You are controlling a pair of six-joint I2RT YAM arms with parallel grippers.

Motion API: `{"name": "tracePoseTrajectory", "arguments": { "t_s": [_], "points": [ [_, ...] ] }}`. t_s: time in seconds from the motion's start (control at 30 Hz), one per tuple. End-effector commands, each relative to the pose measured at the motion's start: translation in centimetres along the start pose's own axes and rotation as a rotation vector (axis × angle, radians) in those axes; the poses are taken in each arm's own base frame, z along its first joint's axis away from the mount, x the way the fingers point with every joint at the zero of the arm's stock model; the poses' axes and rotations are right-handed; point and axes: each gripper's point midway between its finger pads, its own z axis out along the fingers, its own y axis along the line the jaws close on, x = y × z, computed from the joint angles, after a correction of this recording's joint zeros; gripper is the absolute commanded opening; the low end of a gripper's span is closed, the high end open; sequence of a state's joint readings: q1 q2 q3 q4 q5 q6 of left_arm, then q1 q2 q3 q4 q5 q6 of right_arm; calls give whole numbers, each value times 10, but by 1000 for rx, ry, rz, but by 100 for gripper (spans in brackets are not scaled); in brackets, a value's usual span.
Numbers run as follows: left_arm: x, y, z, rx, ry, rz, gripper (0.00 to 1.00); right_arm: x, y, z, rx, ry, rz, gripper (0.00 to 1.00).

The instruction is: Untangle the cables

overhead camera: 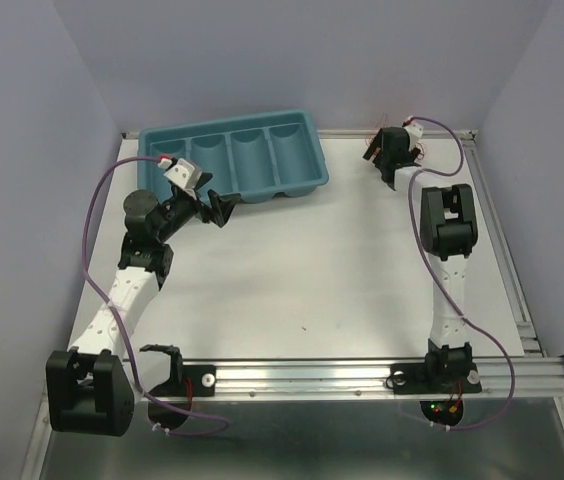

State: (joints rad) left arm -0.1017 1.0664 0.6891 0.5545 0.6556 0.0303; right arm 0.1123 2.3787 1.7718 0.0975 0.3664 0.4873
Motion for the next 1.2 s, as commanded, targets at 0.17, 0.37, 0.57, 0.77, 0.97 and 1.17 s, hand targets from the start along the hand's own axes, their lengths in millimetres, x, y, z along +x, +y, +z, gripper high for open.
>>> {"name": "tracePoseTrajectory", "arguments": {
  "t_s": [0.17,0.37,0.57,0.77,0.97,1.17],
  "points": [
    [-32,-2,4,13,-75,69,99,-56,17,9,-30,-198,-21,34],
    [-29,-4,7,25,-67,69,99,-82,16,-46,-129,-284,-62,0],
    [-22,-9,12,31,-54,57,99,-80,11,-117,-218,-241,-17,1],
    [-31,-20,17,20,-86,35,99,-52,26,-203,-319,-121,-102,0],
    [-50,-61,27,115,-135,47,99,-45,18,-304,-465,-126,33,1],
    [-49,-141,53,270,-150,142,99,-14,24,-354,-678,-4,79,1]
  ]
}}
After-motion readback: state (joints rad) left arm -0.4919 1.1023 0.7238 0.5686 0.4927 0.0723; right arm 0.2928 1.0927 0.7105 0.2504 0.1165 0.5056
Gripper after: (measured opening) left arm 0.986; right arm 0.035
